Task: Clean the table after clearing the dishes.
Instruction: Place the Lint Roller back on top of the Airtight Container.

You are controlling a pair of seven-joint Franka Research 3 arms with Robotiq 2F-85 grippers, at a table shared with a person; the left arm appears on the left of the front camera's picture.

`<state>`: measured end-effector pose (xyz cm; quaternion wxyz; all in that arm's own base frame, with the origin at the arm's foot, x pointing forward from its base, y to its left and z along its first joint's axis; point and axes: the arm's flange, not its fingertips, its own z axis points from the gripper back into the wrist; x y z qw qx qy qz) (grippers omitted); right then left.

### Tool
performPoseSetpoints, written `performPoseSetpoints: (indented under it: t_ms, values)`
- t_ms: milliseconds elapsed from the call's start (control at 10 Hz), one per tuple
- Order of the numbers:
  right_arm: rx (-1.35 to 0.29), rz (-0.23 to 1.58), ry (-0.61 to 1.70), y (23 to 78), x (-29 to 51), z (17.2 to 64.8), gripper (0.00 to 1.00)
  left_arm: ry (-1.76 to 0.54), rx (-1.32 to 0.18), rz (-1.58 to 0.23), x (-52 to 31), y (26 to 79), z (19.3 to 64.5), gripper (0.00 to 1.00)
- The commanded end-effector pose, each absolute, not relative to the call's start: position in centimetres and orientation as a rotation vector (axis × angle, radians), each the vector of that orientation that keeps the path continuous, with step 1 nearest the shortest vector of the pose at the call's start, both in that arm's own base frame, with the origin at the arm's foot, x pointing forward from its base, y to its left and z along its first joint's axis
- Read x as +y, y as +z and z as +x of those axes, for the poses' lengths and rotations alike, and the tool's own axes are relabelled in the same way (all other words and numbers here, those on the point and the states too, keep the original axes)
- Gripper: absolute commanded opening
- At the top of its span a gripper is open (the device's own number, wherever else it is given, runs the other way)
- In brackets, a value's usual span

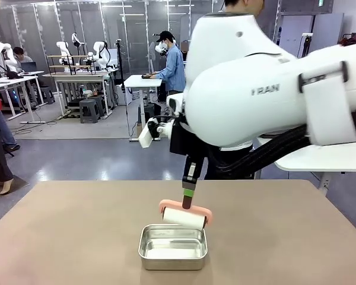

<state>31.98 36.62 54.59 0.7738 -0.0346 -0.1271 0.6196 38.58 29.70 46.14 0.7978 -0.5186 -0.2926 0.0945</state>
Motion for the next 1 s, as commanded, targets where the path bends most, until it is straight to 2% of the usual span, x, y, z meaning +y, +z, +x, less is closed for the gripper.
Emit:
performPoseSetpoints:
  t_ms: [0, 200, 900]
  values:
    - [-0.21, -0.105, 1.47, 54.4, 39.7, 34.3, 0.22, 0.184, -0.629, -1.115, 30.0, 46.2, 38.3, 1.0]
    - [-0.152, -0.057, 1.544, 52.7, 41.1, 35.8, 0.22, 0.184, -0.629, -1.115, 30.0, 46.2, 38.3, 1.0]
    - [-0.03, 0.033, 1.591, 46.0, 42.0, 41.2, 0.22, 0.184, -0.629, -1.115, 30.0, 46.2, 38.3, 1.0]
